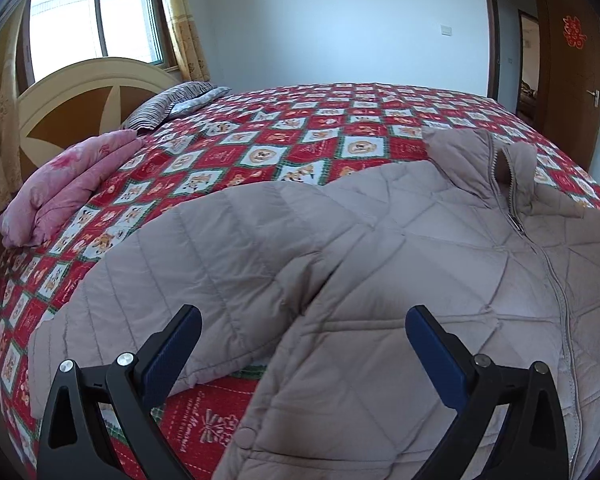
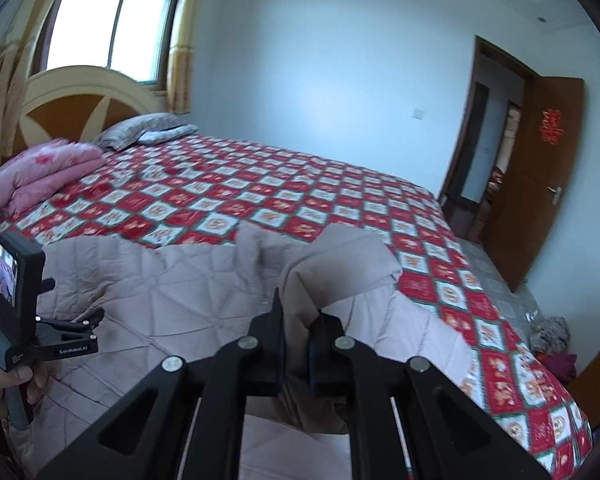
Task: Fold large clothes
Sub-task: 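Fold the held sleeve with the right tool across the jacket body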
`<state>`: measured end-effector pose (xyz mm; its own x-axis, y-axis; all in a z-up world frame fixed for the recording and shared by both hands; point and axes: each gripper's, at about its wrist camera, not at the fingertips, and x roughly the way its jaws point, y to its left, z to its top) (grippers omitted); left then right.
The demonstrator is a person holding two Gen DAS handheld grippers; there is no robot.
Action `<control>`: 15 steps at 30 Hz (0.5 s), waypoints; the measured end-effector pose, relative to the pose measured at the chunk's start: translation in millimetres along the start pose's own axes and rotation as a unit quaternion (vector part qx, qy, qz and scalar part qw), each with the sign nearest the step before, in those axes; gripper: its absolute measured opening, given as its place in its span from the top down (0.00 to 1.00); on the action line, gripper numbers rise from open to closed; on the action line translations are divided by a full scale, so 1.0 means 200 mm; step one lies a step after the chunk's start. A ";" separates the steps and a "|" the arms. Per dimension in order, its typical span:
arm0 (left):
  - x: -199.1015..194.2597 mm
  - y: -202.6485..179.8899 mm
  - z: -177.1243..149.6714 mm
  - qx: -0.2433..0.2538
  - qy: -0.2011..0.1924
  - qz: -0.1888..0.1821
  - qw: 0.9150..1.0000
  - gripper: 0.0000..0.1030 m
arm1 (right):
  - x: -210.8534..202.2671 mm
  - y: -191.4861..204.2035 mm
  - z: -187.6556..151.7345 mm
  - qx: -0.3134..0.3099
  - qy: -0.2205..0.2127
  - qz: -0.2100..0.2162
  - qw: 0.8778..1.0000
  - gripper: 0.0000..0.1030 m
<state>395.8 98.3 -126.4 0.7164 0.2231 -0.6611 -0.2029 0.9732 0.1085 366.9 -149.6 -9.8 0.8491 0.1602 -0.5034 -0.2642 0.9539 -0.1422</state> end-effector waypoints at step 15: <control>0.01 0.04 -0.03 -0.003 0.007 0.024 1.000 0.01 | 0.57 0.41 -0.26 0.000 0.106 0.084 0.991 0.84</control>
<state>391.2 106.0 -131.7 0.6966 0.2681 -0.6655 -0.2401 0.9612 0.1359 418.7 -65.5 -124.1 0.6778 0.2605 -0.6876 -0.3945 0.9180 -0.0411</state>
